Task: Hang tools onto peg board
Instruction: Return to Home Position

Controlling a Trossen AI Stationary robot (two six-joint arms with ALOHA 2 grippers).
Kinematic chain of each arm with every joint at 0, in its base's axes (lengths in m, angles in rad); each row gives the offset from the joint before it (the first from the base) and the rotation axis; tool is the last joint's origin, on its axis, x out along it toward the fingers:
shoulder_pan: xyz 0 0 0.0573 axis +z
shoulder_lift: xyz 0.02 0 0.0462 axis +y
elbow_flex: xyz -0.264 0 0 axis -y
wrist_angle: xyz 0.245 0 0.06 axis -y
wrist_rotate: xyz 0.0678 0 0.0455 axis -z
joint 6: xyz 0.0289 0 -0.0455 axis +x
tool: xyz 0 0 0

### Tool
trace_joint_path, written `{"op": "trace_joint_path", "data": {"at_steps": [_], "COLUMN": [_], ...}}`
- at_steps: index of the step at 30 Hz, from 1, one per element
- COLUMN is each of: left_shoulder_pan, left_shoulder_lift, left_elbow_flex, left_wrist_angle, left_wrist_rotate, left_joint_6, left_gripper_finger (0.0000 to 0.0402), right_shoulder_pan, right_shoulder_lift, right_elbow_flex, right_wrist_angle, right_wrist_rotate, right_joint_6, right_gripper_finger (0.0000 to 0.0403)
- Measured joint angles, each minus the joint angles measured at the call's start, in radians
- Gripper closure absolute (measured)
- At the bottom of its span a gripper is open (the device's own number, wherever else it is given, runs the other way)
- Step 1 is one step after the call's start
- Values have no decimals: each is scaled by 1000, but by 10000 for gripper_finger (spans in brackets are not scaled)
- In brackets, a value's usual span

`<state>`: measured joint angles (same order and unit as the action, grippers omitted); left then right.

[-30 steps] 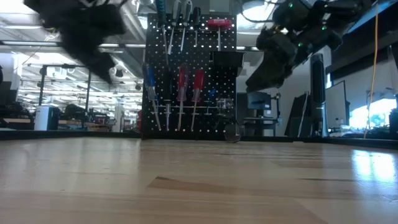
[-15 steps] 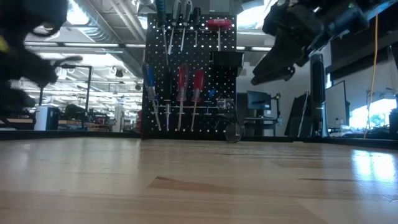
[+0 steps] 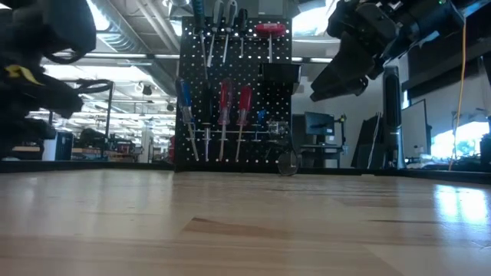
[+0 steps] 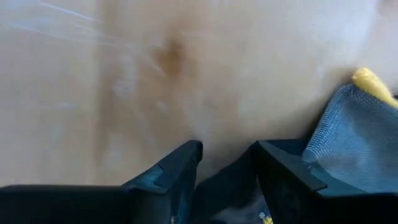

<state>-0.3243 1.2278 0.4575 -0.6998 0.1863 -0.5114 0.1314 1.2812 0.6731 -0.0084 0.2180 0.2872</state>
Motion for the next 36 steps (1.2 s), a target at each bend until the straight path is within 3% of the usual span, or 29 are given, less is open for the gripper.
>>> {"op": "trace_joint_path", "data": {"at_steps": [7,15,19,29,36], "left_shoulder_pan": [12,79,151,334,423], "left_shoulder_lift": [-18,-26,-65,-303,-495], "left_elbow_flex": [87,145,148,63,-40], "left_wrist_angle": [-1,11,99,519,743], "left_wrist_rotate": [-167,-260,-265,-146,-139], "left_joint_6": [0,128,241,475,569], "left_gripper_finger": [245,245,245,318,361], "right_shoulder_pan": [0,-1,-4,-116,-209], "right_shoulder_lift": [0,0,-3,-128,-217], "right_elbow_flex": [0,0,0,1,-14], "right_wrist_angle": [8,17,55,112,121], "right_wrist_rotate": [-37,-53,-51,-247,-366], "right_joint_6": [13,8,-52,-207,-319], "right_gripper_finger": [188,188,193,282,355]}}
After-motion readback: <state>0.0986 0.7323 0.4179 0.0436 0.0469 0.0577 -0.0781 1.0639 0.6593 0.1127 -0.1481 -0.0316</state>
